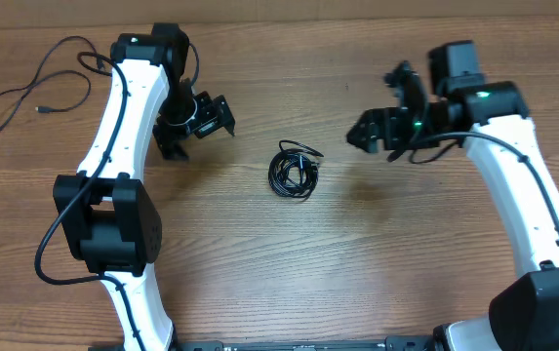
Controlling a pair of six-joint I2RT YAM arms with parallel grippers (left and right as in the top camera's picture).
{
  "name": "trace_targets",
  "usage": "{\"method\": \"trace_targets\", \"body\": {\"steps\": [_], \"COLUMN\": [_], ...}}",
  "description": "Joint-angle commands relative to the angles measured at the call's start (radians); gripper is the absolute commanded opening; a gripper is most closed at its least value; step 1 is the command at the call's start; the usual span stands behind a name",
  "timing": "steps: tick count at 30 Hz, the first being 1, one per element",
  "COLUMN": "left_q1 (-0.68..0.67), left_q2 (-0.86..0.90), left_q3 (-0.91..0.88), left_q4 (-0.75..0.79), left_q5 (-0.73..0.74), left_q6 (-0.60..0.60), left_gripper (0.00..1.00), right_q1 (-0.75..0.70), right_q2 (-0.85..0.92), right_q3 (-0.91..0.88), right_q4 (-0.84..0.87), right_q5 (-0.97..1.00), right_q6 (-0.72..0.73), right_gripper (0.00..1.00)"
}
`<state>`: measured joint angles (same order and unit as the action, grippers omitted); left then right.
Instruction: Untangle cables
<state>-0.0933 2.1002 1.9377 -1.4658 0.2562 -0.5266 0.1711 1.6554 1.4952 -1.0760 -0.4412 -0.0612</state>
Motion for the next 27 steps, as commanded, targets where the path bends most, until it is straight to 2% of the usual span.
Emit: {"method": "trace_targets", "body": {"steps": [1, 8, 10, 13, 17, 20, 27], "left_q1": [-0.005, -0.006, -0.006, -0.006, -0.006, -0.006, -0.006], "left_q2": [-0.027, -0.027, -0.027, -0.027, -0.027, -0.027, -0.027], "left_q3": [-0.019, -0.093, -0.107, -0.107, -0.107, -0.107, -0.107], "left_q4": [-0.016, -0.001, 0.003, 0.004, 0.005, 0.013, 0.104], "left_q5": [-0.157, -0.185, -0.185, -0.185, -0.185, -0.186, -0.186], "left_q6": [-0.027, -0.027, -0.027, -0.028, -0.027, -0.027, -0.027], "left_gripper": [0.99, 1.00, 0.99, 0.99, 0.99, 1.00, 1.00], "right_q1": [0.076, 0.149, 0.150, 0.151, 0.151, 0.157, 0.180], "right_q2": [0.042, 0.161, 0.194, 0.210, 0.210, 0.212, 0.286], "right_q3": [-0.002, -0.002, -0.002, -0.002, -0.003, -0.004, -0.004], "right_q4": [0.056, 0.111, 0.129, 0.161, 0.166, 0.168, 0.243], "right_q5": [0.059, 0.100, 0.100, 0.100, 0.031, 0.032, 0.037], "right_q6": [-0.041, -0.053, -0.053, -0.056, -0.232, -0.304, -0.308], "right_gripper": [0.92, 0.91, 0.84, 0.83, 0.84, 0.84, 0.83]}}
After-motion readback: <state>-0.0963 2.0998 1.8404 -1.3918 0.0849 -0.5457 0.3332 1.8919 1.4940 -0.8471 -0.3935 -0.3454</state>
